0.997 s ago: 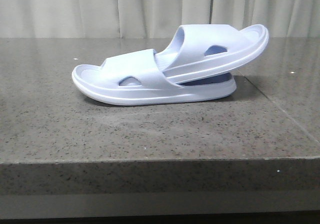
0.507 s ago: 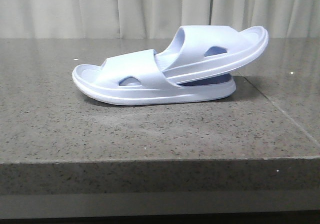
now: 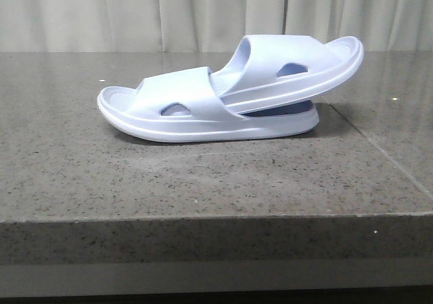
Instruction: Insert blue slippers together front up
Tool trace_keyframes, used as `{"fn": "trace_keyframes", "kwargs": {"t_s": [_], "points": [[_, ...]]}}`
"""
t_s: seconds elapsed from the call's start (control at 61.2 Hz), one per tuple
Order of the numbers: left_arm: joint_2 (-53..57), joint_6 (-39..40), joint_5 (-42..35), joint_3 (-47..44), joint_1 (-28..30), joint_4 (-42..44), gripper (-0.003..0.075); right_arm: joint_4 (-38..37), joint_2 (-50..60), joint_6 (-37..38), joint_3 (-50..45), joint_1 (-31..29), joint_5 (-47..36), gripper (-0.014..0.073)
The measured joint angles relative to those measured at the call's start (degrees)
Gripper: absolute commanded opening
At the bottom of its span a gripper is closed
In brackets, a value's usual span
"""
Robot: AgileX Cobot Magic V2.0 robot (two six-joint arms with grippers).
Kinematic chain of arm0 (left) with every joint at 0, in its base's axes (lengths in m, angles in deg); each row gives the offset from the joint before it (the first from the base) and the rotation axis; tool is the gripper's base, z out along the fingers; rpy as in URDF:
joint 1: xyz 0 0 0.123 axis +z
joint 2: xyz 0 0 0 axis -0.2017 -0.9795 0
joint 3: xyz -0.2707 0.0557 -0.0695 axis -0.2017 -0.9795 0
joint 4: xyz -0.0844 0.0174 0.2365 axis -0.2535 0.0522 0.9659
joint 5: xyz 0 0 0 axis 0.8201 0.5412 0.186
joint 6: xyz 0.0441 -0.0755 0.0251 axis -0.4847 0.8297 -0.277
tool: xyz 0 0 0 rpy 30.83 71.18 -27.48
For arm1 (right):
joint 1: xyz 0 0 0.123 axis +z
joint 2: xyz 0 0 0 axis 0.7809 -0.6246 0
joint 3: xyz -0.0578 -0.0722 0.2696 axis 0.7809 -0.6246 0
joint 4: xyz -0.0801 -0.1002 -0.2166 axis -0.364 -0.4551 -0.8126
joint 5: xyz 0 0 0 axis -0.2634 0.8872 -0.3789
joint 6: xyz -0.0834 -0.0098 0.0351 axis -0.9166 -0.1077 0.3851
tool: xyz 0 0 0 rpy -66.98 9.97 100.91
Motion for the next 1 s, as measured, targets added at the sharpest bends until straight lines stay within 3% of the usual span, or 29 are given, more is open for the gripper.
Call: {"fn": "trace_keyframes", "kwargs": {"t_s": [0.18,0.278,0.997], "points": [[0.0,0.0,0.0,0.0,0.0,0.0,-0.002,0.0,0.0,0.0,0.0,0.0,0.0,-0.0053],[0.0,0.0,-0.1,0.0,0.0,0.0,-0.002,0.0,0.0,0.1,0.0,0.0,0.0,-0.0122],[0.0,0.0,-2.2,0.0,0.0,0.0,-0.002,0.0,0.0,0.1,0.0,0.0,-0.2,-0.0118]]}}
